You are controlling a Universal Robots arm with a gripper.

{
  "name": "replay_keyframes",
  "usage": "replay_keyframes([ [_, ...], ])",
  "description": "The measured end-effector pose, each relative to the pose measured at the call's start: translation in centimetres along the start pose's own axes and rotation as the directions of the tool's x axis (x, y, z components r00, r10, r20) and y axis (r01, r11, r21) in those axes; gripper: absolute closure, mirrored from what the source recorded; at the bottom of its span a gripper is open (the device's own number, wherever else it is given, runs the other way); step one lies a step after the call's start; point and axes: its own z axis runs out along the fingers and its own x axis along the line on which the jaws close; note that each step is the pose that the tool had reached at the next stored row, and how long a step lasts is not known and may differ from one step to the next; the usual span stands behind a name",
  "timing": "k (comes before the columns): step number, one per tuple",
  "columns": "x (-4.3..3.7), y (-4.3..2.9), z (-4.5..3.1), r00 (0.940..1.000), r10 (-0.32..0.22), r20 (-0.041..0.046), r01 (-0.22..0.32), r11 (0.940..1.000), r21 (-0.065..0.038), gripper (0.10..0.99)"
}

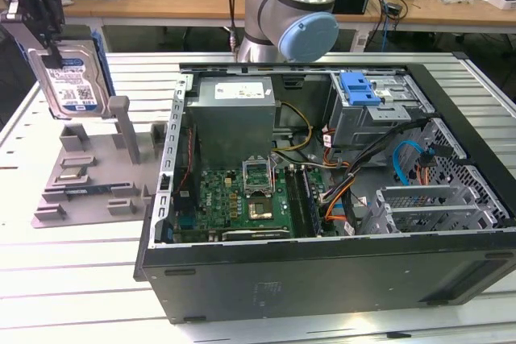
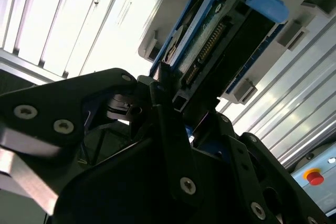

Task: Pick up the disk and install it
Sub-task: 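Pick up the disk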

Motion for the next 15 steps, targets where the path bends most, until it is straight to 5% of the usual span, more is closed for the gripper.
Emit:
replay_keyframes([
  [15,0.08,0.02,-2.09,1.0,0.0,0.0,0.0,1.0,0.0,0.718],
])
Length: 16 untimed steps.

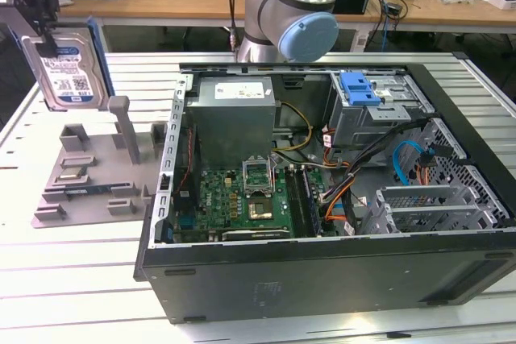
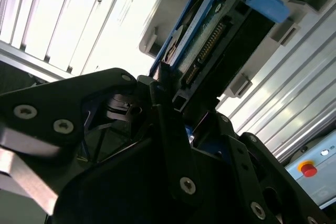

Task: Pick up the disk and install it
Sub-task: 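Pick up the disk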

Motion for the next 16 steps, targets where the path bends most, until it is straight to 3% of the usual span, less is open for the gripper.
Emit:
replay_keyframes([
  [16,0.09,0.02,-1.95,1.0,0.0,0.0,0.0,1.0,0.0,0.718],
])
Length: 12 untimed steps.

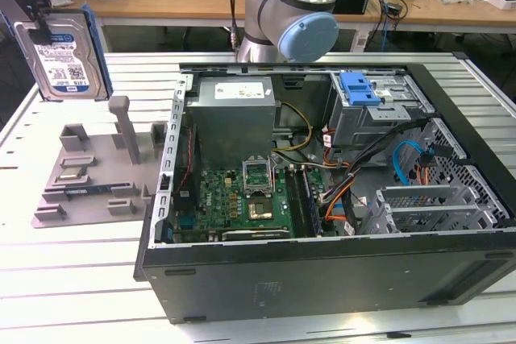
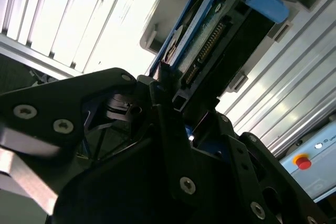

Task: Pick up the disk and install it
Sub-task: 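Pick up the disk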

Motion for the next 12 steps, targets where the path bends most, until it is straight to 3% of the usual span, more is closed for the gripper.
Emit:
replay_keyframes([
  [12,0.08,0.02,-1.63,1.0,0.0,0.0,0.0,1.0,0.0,0.718],
])
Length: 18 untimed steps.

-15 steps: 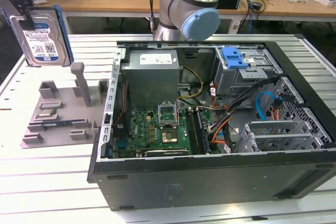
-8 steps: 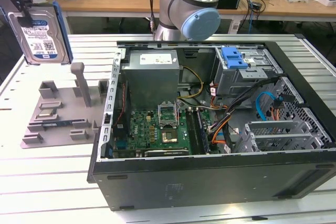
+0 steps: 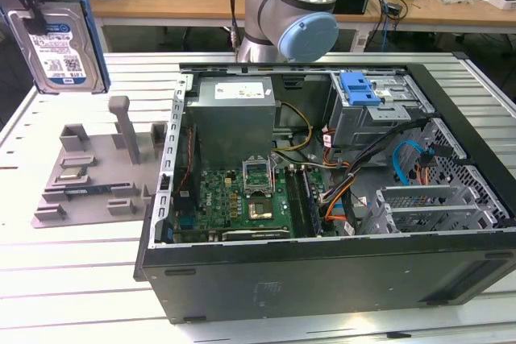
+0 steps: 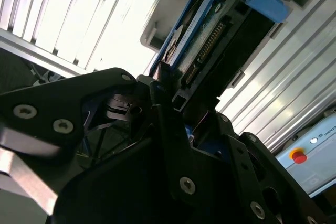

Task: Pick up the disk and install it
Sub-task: 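Pick up the disk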

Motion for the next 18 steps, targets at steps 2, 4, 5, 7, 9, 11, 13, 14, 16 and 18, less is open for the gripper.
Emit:
replay_keyframes([
  [2,0.01,0.0,-0.24,1.0,0.0,0.0,0.0,1.0,0.0,0.718],
  [4,0.02,0.0,-0.48,1.0,0.0,0.0,0.0,1.0,0.0,0.718],
  [5,0.03,0.0,-0.59,1.0,0.0,0.0,0.0,1.0,0.0,0.718],
  [7,0.04,0.0,-0.81,1.0,0.0,0.0,0.0,1.0,0.0,0.718],
  [9,0.05,0.0,-1.02,1.0,0.0,0.0,0.0,1.0,0.0,0.718],
  [11,0.06,0.01,-1.22,1.0,0.0,0.0,0.0,1.0,0.0,0.718],
  [13,0.07,0.01,-1.44,1.0,0.0,0.0,0.0,1.0,0.0,0.718],
  [14,0.08,0.01,-1.59,1.0,0.0,0.0,0.0,1.0,0.0,0.718],
  [16,0.09,0.01,-1.81,1.0,0.0,0.0,0.0,1.0,0.0,0.718],
  [18,0.1,0.01,-2.11,1.0,0.0,0.0,0.0,1.0,0.0,0.718],
])
